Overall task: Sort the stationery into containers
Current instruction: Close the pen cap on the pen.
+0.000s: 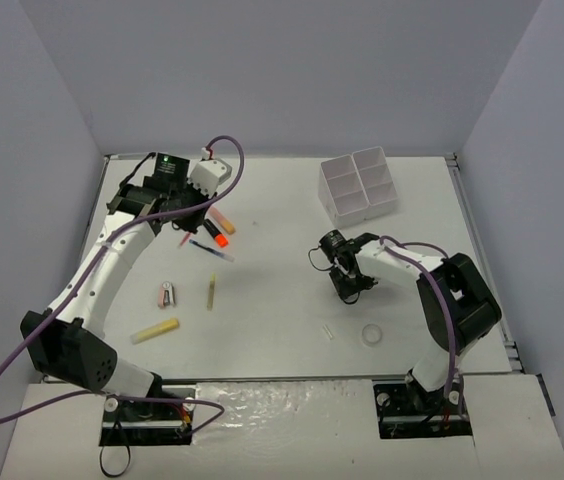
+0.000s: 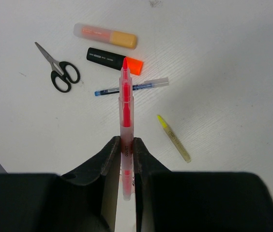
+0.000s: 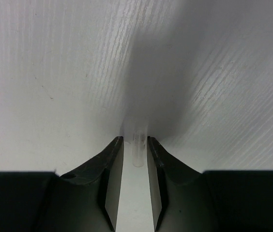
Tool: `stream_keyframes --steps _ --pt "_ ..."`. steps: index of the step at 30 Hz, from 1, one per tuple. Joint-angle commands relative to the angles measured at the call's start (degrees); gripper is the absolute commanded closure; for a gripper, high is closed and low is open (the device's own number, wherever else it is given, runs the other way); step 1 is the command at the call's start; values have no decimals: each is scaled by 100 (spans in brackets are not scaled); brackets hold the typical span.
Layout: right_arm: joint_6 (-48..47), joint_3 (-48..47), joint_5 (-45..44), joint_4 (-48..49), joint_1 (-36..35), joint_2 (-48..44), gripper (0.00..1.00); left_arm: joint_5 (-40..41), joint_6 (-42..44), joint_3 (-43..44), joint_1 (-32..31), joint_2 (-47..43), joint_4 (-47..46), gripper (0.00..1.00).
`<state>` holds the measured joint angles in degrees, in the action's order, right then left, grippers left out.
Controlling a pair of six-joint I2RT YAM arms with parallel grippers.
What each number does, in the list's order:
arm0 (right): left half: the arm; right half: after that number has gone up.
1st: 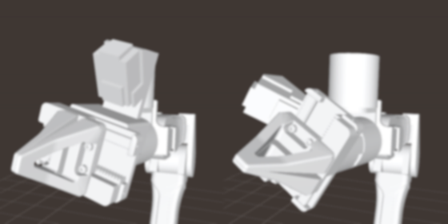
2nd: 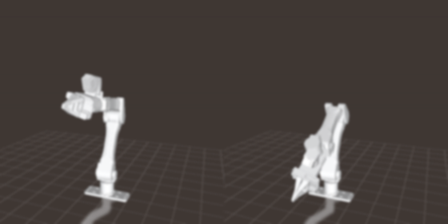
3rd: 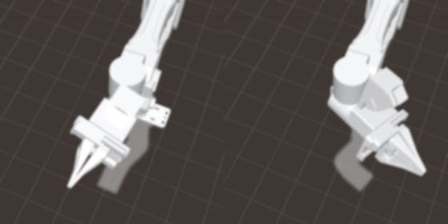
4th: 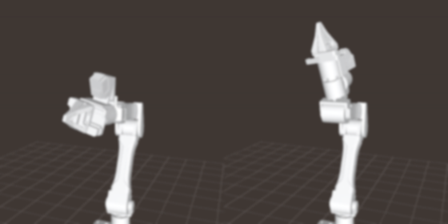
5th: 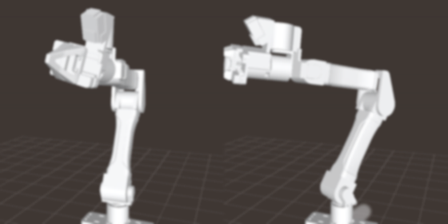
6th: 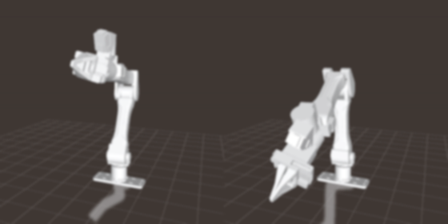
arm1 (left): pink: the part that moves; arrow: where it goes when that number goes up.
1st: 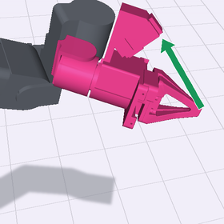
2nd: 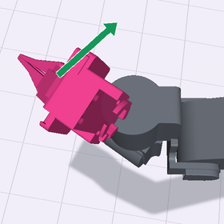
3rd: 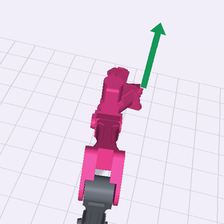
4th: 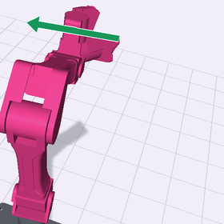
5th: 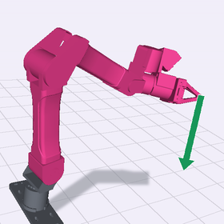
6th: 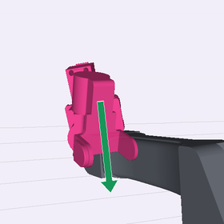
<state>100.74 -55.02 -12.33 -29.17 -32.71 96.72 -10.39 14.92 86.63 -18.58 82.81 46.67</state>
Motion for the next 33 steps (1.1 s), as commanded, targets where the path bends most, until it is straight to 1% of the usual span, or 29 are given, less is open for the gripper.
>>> stream_keyframes --steps 1,2,5,9,12,14,17,20,22,23,24,25,27,29,30,31,32,33 --pt "110 258 -35 46 -48 111 86 81 64 171 92 -265 -206 100" --pt "95 280 -24 86 -51 119 91 81 64 179 100 -265 -202 100" --pt "-16 351 -15 176 -43 121 100 54 64 180 100 -264 -192 100" --pt "-245 344 -31 276 -43 177 100 30 64 210 107 -242 -139 100" --pt "-922 160 -124 432 -43 172 100 -32 50 246 109 -210 -82 100" --pt "-1279 -159 -344 439 -51 146 100 -119 21 317 109 -178 41 100" --pt "-2399 -1002 -850 454 -92 34 100 -648 27 647 109 -86 405 100" --pt "-4201 -2289 -1228 498 -104 5 100 -1879 -29 954 206 -157 549 100" --pt "-5552 -3312 -1286 517 -96 -4 100 -2469 -370 1003 263 -316 405 100" --pt "-5634 -3374 -1282 541 -88 -19 100 -2716 -522 1035 297 -357 335 100" --pt "-6335 -3908 -1159 683 -70 -55 100 -3104 -708 1095 330 -395 231 100" --pt "-6917 -4329 -979 838 -52 -74 100 -3309 -853 1128 346 -414 177 100" --pt "-7720 -4791 -184 1333 35 -156 100 -3536 -1051 1349 355 -372 357 100" --pt "-8133 -4992 901 1877 172 -215 100 -3482 -1195 1405 355 -399 481 100" --pt "-8229 -5029 1245 2361 250 -257 100 -3412 -1216 1373 355 -465 511 100" --pt "-8279 -5036 1727 2782 390 -292 100 -3342 -1244 1282 355 -584 518 100" --pt "-8151 -4989 1904 3032 521 -318 100 -3339 -1240 1171 343 -714 477 100" --pt "-8018 -4929 2261 3464 618 -334 100 -3343 -1265 1049 333 -826 330 100"
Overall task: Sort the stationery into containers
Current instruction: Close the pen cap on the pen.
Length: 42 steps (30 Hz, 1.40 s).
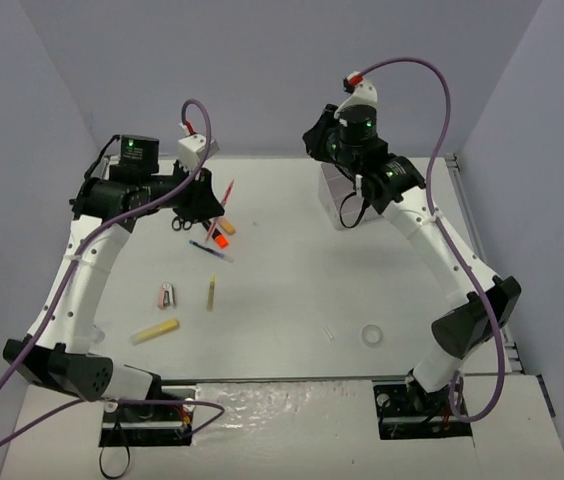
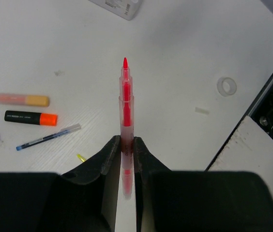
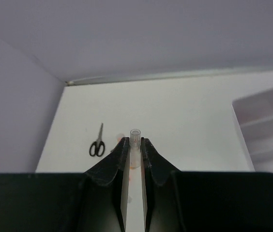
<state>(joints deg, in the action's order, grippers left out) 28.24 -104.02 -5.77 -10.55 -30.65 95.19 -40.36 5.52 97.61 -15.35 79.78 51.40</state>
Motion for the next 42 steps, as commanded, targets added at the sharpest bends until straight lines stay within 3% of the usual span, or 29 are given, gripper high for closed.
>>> stream_keyframes --steps 1,4,7,14,26,31,42 --pt "-655 60 2012 2051 464 -190 100 -340 -406 -189 -8 -634 -360 100" --pt "-420 636 2849 3439 341 -260 100 -241 -1204 -1008 -185 -1103 -1434 100" --pt "-447 1174 3031 4301 189 -437 100 28 -1419 -1431 -559 -1323 -1948 100" --pt "-681 1292 3833 5651 -30 -357 100 40 -1693 -1445 -879 -1028 -2855 100" --pt "-810 1789 4561 6012 -82 -991 100 -170 -2410 -1860 -846 -1348 -4345 100" --pt "-617 1895 4632 6064 -100 -1099 100 -173 -2636 -2113 -837 -1448 -4368 100" --pt "-464 2054 4806 5869 -195 -1168 100 -105 -2574 -1815 -741 -1290 -4304 100"
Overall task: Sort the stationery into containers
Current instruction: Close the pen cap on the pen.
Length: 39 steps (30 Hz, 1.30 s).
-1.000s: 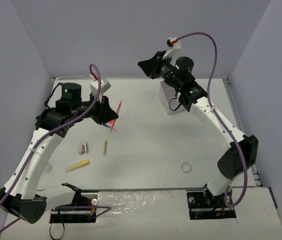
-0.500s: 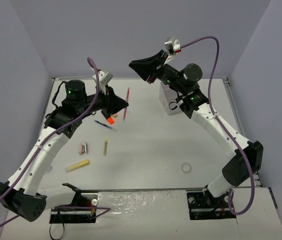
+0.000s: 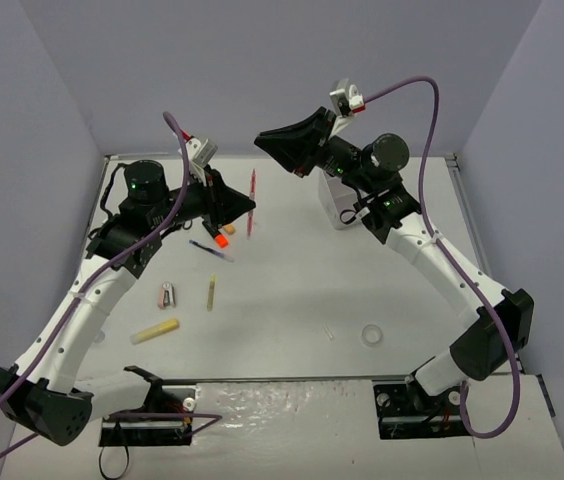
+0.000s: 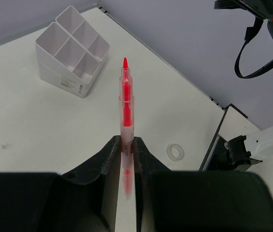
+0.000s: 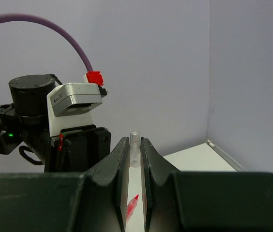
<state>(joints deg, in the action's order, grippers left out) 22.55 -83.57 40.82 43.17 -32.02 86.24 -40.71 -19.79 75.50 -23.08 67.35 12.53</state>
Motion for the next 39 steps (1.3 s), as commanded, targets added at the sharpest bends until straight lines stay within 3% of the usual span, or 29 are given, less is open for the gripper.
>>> stream_keyframes --steps 1,39 --pt "102 45 131 514 -66 -274 100 -69 -42 395 31 -61 -426 100" --pt "120 358 -30 161 -76 -190 100 103 138 619 31 6 -204 100"
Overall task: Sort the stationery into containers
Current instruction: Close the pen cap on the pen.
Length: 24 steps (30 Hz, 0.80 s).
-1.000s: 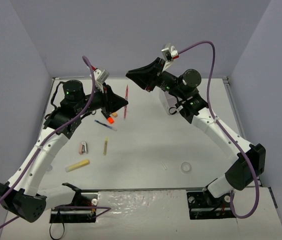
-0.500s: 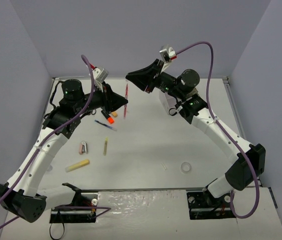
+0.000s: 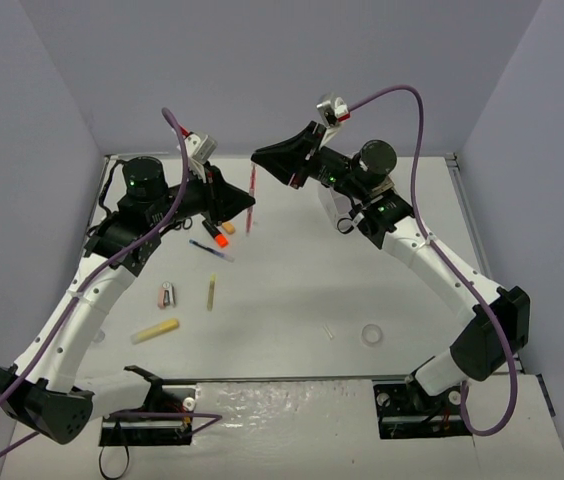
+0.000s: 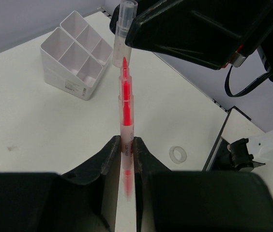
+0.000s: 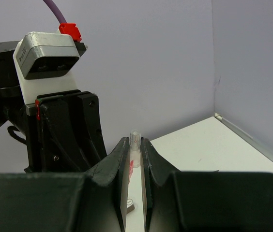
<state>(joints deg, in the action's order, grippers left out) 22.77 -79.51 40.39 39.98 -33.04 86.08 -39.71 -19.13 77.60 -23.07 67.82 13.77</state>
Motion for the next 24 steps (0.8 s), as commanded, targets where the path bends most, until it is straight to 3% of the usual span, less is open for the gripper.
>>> stream_keyframes --steps 1,24 --pt "131 -42 22 503 30 -171 100 11 86 419 31 -36 -336 100" --pt "755 94 215 1073 52 123 100 68 437 572 31 -10 -370 100"
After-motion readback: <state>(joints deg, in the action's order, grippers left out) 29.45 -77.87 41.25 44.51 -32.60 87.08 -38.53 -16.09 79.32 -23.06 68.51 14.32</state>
